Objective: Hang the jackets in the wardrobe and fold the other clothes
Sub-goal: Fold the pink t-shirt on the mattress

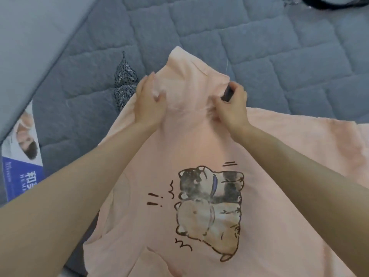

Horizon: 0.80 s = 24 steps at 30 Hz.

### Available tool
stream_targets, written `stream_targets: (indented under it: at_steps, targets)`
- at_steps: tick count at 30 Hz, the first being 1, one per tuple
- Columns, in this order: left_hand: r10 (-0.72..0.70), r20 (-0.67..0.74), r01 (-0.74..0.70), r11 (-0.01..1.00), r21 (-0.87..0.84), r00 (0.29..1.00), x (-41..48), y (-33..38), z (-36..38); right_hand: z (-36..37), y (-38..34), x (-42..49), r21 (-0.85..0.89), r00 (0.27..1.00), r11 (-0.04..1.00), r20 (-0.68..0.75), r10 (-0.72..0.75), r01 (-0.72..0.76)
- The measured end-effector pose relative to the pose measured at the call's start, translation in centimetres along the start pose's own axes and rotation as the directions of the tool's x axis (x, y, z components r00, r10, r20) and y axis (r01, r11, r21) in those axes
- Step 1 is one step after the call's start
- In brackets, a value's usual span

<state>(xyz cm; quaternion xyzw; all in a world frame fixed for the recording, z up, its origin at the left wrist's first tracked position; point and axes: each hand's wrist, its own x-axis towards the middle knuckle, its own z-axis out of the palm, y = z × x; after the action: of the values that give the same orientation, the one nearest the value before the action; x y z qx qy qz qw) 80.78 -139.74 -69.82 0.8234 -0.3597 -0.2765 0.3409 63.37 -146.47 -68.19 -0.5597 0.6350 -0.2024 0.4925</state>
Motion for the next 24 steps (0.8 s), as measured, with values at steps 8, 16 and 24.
stream_targets:
  at_steps: [8,16,24]
  targets:
    - [-0.078,0.072,0.087,0.988,-0.127,0.994,5.2,4.0,3.1,0.9,-2.8,3.4,0.163,0.902,0.887,0.073,0.426,-0.432]
    - [-0.075,-0.054,0.059,0.964,-0.260,0.996,1.2,3.5,1.2,-1.0,-1.6,-0.7,0.349,0.995,0.932,0.034,0.090,-0.096]
    - [0.014,0.075,-0.008,0.997,-0.077,0.997,-9.9,-2.1,-4.3,-3.0,4.3,-9.1,-0.549,0.838,0.633,0.364,-0.407,0.546]
